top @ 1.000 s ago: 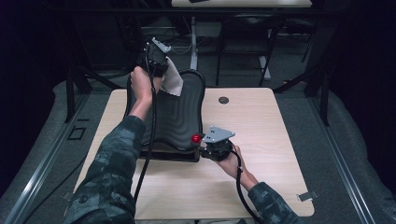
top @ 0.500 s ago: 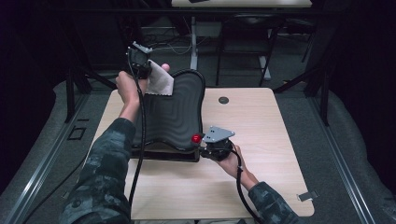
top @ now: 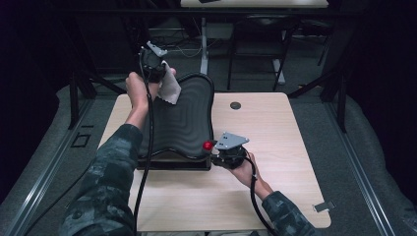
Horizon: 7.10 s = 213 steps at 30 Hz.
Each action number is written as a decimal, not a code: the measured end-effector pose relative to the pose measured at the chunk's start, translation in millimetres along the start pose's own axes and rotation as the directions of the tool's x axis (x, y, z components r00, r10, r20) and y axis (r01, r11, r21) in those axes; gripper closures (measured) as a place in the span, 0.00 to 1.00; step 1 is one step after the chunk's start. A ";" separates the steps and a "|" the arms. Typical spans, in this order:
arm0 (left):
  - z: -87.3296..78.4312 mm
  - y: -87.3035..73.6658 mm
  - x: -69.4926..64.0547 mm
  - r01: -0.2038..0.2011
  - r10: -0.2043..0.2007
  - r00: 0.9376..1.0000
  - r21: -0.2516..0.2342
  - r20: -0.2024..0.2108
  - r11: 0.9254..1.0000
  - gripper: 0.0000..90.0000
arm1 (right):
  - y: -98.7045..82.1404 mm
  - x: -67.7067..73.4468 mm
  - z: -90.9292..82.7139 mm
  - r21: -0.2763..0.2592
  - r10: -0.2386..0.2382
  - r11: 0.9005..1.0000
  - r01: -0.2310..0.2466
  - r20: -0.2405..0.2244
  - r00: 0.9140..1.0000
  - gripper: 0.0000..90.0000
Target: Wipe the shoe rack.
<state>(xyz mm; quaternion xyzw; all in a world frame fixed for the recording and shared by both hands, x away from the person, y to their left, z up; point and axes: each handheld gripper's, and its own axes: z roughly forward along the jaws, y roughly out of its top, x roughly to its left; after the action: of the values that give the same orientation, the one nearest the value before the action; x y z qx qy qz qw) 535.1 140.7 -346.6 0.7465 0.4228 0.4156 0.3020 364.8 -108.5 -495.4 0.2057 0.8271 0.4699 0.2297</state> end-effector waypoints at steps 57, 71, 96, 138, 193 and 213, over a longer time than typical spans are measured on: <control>26.9 -42.0 52.0 0.024 0.004 0.983 0.151 -0.182 0.988 0.90 | 0.5 1.6 -0.4 0.010 -0.006 1.000 0.006 0.015 1.000 0.67; 12.4 -66.5 66.4 0.096 -0.074 0.990 0.192 -0.120 0.977 0.91 | 0.8 2.1 -0.3 0.012 0.001 1.000 -0.001 0.013 1.000 0.67; -30.4 -109.8 57.7 0.127 -0.133 0.991 0.180 0.021 0.975 0.91 | 1.5 2.2 0.3 0.011 0.000 1.000 -0.001 0.013 1.000 0.67; -77.9 -181.6 34.8 0.111 -0.144 0.983 0.253 0.116 0.961 0.91 | 2.0 2.9 -0.1 0.019 0.000 1.000 0.000 0.021 1.000 0.67; 11.3 -63.2 68.5 0.144 -0.125 0.987 0.223 -0.099 0.964 0.91 | 1.6 1.9 0.4 0.013 -0.006 1.000 0.006 0.010 1.000 0.67; 27.7 -33.7 51.6 0.067 -0.040 0.990 0.196 -0.137 0.978 0.91 | 1.6 1.7 0.4 0.013 -0.011 1.000 0.011 0.013 1.000 0.67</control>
<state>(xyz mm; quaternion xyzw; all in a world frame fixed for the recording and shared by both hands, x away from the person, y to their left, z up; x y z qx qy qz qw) 561.8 198.9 -367.9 0.7323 0.5015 0.4111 0.2080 363.8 -106.4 -494.5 0.2056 0.8297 0.4620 0.2362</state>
